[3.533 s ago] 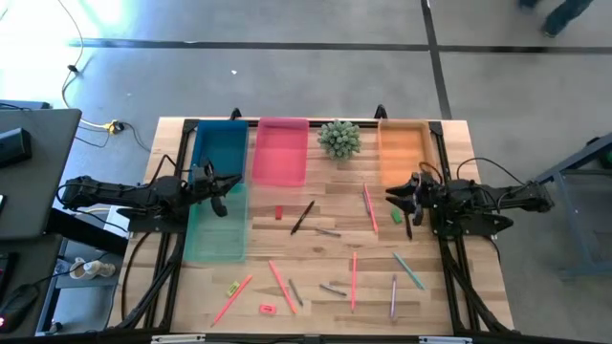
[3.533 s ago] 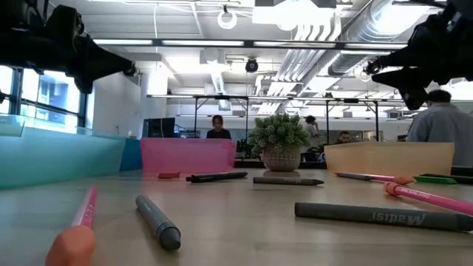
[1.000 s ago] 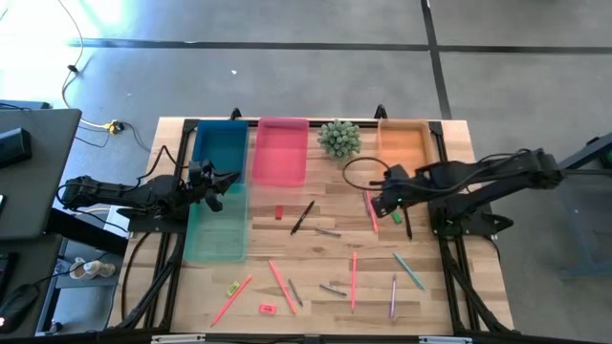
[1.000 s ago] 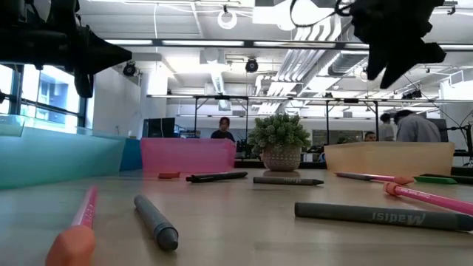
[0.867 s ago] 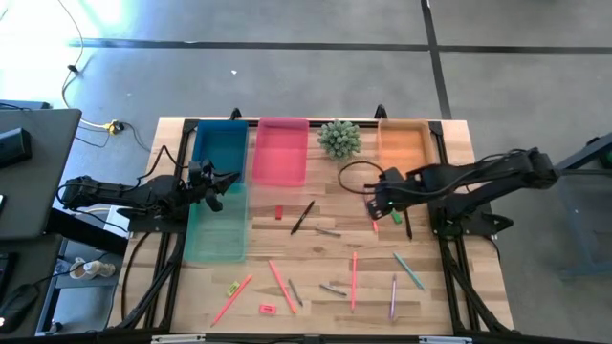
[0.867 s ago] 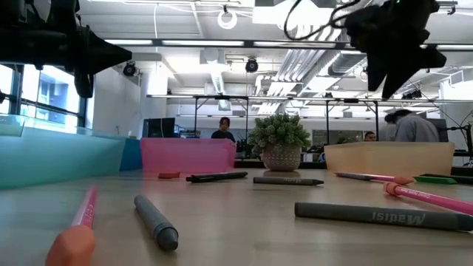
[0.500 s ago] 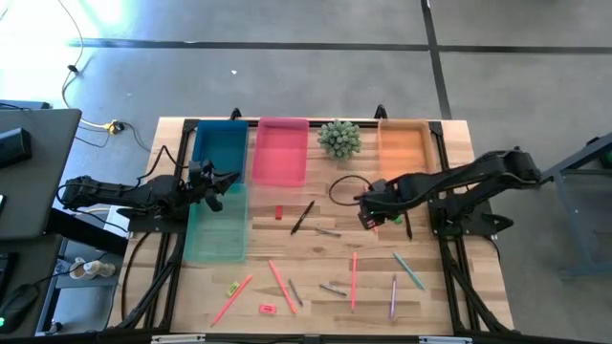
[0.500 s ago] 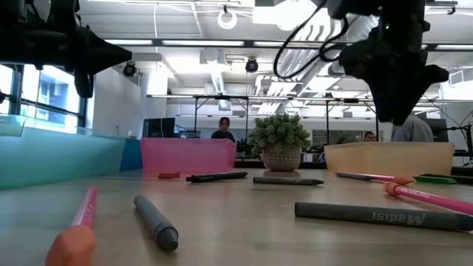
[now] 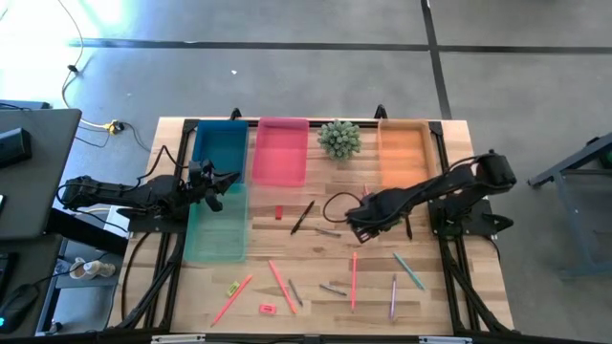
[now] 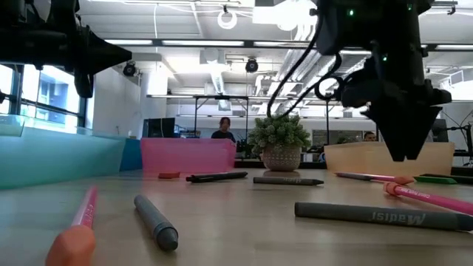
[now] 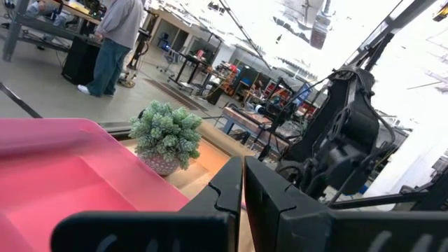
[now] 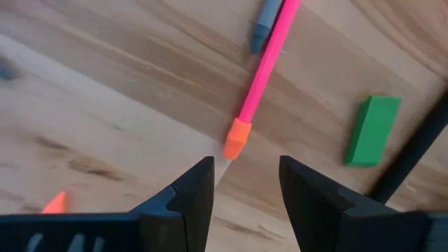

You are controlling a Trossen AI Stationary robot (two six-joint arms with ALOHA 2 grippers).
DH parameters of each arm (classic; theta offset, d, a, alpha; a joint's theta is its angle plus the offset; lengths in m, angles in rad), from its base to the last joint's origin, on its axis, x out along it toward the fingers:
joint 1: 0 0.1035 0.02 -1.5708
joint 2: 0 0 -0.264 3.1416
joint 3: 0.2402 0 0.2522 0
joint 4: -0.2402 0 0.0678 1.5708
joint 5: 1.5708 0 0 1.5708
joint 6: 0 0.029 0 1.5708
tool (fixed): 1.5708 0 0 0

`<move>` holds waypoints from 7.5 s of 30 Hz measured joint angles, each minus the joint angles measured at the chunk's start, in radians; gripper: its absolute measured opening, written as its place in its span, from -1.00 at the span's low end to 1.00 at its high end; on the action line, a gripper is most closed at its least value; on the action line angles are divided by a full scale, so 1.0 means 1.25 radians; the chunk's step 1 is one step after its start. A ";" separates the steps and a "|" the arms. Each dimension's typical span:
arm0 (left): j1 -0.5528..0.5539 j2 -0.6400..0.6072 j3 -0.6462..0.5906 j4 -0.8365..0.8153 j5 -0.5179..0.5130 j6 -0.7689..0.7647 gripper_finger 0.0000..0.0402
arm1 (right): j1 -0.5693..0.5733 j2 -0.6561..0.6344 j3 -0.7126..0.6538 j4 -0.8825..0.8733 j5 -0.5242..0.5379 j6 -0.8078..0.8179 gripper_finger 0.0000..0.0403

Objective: Sort crayons/erasers/pens/pencils in bins
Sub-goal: Put the pink pencil into the orange bin, then put the orange eraser into the pink bin

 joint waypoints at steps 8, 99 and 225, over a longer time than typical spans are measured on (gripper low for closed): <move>0.000 0.000 0.000 0.000 0.000 0.000 -0.97 | 0.000 0.043 0.000 0.018 0.000 -0.014 -0.24; 0.000 0.000 0.000 -0.002 -0.001 -0.021 -0.97 | -0.279 -0.603 -0.055 -0.045 0.548 -0.179 -0.91; 0.037 0.928 0.821 -0.889 0.221 -0.558 -0.35 | -0.601 -0.509 -0.056 0.255 0.126 -0.839 -0.32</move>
